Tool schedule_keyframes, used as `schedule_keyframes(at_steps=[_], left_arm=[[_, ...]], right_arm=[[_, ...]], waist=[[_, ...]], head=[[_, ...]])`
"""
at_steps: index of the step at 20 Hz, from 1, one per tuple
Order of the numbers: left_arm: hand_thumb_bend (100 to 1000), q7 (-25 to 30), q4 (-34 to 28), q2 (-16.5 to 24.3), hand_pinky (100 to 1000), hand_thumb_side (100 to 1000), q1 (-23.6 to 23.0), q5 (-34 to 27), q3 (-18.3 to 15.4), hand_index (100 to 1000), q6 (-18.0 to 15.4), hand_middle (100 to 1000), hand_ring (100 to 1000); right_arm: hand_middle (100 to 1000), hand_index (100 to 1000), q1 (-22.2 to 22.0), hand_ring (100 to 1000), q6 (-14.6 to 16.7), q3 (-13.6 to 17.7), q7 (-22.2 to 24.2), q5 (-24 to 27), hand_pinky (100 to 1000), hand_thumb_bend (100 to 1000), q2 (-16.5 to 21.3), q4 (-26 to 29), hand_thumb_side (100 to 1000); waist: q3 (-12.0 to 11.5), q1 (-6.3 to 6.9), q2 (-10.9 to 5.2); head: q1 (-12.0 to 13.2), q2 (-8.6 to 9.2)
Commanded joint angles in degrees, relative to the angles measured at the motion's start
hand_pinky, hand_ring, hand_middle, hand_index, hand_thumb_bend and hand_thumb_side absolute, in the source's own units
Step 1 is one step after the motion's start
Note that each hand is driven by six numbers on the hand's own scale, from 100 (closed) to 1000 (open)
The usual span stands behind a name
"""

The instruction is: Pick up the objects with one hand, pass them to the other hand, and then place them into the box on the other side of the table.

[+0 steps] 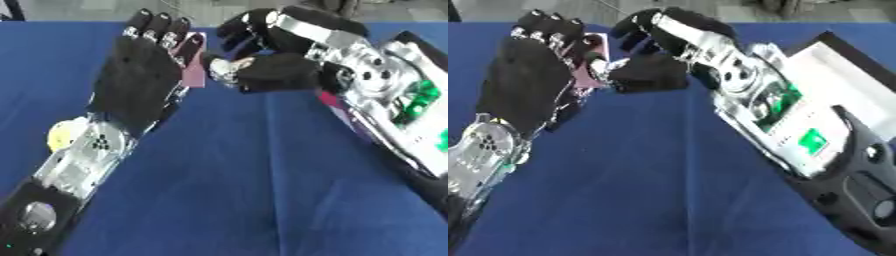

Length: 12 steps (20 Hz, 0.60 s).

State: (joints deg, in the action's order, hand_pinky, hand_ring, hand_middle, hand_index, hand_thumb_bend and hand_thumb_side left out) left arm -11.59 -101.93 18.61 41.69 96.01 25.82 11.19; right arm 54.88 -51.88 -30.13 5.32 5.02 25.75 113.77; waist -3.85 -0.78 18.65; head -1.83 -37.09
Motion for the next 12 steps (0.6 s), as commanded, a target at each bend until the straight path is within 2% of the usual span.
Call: schedule_keyframes(at_steps=[1,7,12], left_arm=[[429,-0.83,-1.20,-0.13,614,100,0.80,2.34,0.07,625,0.49,517,572],[393,-1.64,-1.92,-0.19,600,100,0.59,2.13,0.21,619,1.33,488,544],[318,-5.02,-4.41,0.46,604,100,-0.38,-4.58,0.23,616,0.86,474,526]], right_arm=[[768,854,0.41,821,-0.09,-0.05,-0.95,0.60,673,254,0.05,0.83,360],[769,858,-0.06,823,-0.09,-0.90,-2.55,0.25,680,260,0.13,0.83,358],[773,866,-0.62,829,0.75,-0.91,-3.31,-0.82,687,278,0.91,0.83,315]], waist=[[-0.09,0.00,-0.93],[-0.11,-0.11,-0.85],[-0.03,0.03,-0.88]], head=[[0.35,0.84],[0.70,1.11],[0.69,1.28]])
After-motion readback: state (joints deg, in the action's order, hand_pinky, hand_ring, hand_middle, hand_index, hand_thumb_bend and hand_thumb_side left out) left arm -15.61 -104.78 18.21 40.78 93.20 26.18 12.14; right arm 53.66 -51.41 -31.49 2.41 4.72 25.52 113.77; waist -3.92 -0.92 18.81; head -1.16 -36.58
